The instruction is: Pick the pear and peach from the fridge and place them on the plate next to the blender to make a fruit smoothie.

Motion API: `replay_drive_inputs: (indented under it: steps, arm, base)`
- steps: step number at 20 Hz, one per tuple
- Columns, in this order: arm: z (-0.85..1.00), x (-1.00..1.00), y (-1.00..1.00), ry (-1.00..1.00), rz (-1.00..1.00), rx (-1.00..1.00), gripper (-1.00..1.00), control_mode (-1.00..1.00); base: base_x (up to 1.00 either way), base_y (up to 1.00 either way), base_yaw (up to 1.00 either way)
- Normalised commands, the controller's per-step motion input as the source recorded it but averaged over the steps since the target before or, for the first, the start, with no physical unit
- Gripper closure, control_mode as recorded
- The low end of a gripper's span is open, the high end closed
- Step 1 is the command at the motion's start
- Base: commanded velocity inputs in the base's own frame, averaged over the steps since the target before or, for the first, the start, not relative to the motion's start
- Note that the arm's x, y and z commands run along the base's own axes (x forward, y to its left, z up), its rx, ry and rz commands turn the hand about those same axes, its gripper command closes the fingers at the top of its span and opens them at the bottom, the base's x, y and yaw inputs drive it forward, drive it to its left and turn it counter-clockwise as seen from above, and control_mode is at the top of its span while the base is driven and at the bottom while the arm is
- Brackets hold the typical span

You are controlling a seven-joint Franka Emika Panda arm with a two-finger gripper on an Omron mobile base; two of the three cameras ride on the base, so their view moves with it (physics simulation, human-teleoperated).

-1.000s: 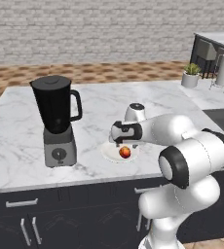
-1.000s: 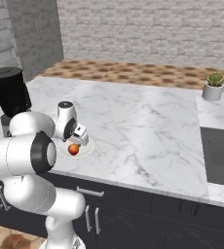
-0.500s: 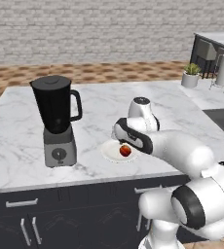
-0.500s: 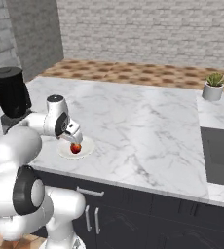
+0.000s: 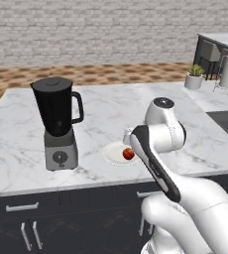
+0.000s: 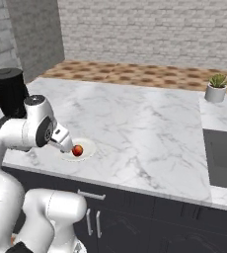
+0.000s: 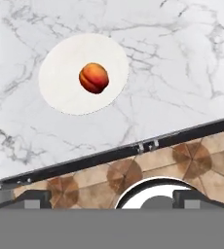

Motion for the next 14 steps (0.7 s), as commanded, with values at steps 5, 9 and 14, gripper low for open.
replay_drive_inputs:
  steps: [5, 9, 14]
  arm:
    - [0.71, -0.92, -0.04, -0.25, 0.03, 0.0, -1.0, -1.0]
    - [0.09, -0.69, 0.0, -0.19, -0.02, 0.0, -1.0, 1.0]
    - [0.0, 0.0, 0.0, 0.0, 0.0, 0.0, -1.0, 1.0]
  base:
    - [0.0, 0.0, 0.0]
    - [-0.25, -0.06, -0.1]
    - [-0.86, -0.02, -0.73]
